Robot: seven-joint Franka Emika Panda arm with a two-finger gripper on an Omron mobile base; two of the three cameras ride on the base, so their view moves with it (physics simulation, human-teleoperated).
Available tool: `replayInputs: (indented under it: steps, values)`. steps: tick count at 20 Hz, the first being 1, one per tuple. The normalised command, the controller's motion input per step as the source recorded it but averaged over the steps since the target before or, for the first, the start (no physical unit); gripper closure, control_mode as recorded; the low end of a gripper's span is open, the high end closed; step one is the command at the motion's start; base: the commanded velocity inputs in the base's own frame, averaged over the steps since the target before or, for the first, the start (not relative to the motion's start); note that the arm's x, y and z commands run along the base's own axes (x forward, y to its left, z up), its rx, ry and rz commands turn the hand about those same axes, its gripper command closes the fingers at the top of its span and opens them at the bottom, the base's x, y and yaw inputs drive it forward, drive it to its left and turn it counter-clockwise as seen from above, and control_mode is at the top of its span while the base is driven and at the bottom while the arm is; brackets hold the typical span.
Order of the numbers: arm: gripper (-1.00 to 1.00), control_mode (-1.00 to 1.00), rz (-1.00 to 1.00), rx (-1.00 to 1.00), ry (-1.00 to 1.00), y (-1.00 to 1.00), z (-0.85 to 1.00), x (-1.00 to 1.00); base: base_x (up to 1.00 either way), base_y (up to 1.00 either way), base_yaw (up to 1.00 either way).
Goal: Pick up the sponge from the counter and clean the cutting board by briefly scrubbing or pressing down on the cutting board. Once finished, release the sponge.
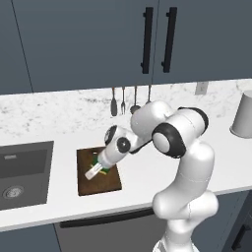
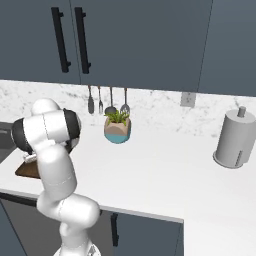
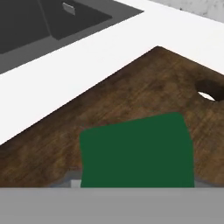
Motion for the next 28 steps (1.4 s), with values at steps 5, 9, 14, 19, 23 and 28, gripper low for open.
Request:
replayInputs:
  steps: [5,9,14,19,23,28]
  values:
    - [1.00,-1.00,0.00,-0.26,0.30,0.28,0.02,-0.62,0.00,0.00,0.00]
    - [1.00,-1.00,0.00,-0.31,0.21,0.49,0.00,-0.72,0.00,0.00,0.00]
    - [1.00,-1.00,0.00,-0.29,0.08,0.57,0.00,-0.80,0.00,0.00,0.00]
    - [1.00,-1.00,0.02,-0.23,0.00,0.62,0.24,-0.86,0.00,0.00,0.00]
    - [1.00,-1.00,0.07,-0.04,0.05,0.55,0.61,-0.51,0.00,0.00,0.00]
    - [1.00,-1.00,0.07,0.00,0.17,0.45,0.45,-0.04,0.00,0.00,0.00]
